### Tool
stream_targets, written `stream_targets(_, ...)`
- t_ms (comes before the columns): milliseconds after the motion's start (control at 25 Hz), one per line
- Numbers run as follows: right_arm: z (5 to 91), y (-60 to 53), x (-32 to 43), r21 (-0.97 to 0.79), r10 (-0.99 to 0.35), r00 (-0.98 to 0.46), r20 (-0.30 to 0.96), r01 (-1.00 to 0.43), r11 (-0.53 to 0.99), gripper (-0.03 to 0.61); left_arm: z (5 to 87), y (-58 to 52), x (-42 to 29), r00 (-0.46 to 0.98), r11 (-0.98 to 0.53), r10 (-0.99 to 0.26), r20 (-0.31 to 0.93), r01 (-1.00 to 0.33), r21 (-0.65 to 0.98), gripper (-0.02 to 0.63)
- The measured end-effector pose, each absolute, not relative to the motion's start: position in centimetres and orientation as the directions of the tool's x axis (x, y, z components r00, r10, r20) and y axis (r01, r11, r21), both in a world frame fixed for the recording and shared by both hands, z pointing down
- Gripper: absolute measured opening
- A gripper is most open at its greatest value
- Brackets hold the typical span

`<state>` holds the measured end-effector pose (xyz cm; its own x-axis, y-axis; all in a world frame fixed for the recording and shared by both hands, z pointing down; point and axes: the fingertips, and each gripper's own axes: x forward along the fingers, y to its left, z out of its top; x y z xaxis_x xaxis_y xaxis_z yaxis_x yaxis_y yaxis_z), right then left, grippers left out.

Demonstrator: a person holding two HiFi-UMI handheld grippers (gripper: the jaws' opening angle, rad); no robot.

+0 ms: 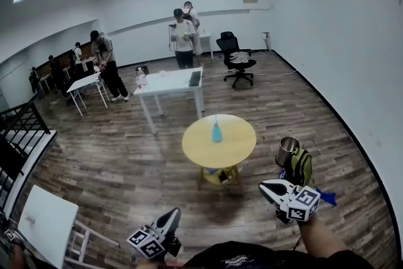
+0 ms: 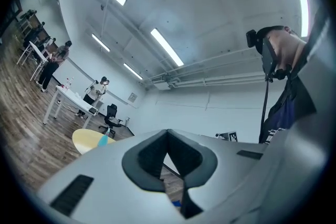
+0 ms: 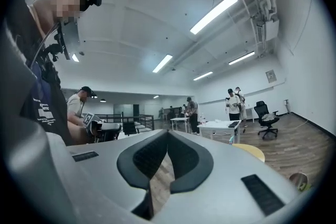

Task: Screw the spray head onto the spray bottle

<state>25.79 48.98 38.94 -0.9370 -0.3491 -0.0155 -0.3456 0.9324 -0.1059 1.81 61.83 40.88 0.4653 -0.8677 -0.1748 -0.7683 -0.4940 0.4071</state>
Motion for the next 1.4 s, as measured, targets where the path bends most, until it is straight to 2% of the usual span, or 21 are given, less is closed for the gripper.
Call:
stream_targets(240,40.1,40.5,28.1,-0.102,-0.363,-0.932,0.008,-0.362,0.927,0.029,41.7,53.7,4.3,0.479,-0.488,-0.868,-0.133,-0.771,0.409,0.006)
stream_targets(360,40.9,36.7,28.0,-0.183,-0.387,-0.922,0.014,-0.383,0.905,0.037,42.3,49.8,3.3,0.48,-0.49,-0.867,-0.135,-0.765,0.418,0.006)
stream_targets(480,41.4,32.5,26.8,-0.181,-0.428,-0.903,0.029,-0.426,0.886,0.003,43.1,45.2,1.8,0.507,-0.516,-0.85,-0.146,-0.741,0.431,0.006)
stream_targets(600,41.4,28.8,23.4,-0.14,-0.456,-0.889,0.043,-0.458,0.878,0.003,43.5,40.3,-1.5,0.544,-0.551,-0.825,-0.155,-0.712,0.435,0.006)
stream_targets(1040,40.5,16.0,6.0,-0.158,-0.563,-0.826,0.023,-0.559,0.814,0.003,43.1,25.4,-19.5,0.66,-0.658,-0.735,-0.156,-0.637,0.402,0.006)
stream_targets(1400,42.9,6.1,-1.7,-0.137,-0.503,-0.862,0.064,-0.507,0.851,0.051,45.9,16.4,-27.0,0.613,-0.601,-0.778,-0.139,-0.661,0.449,0.006)
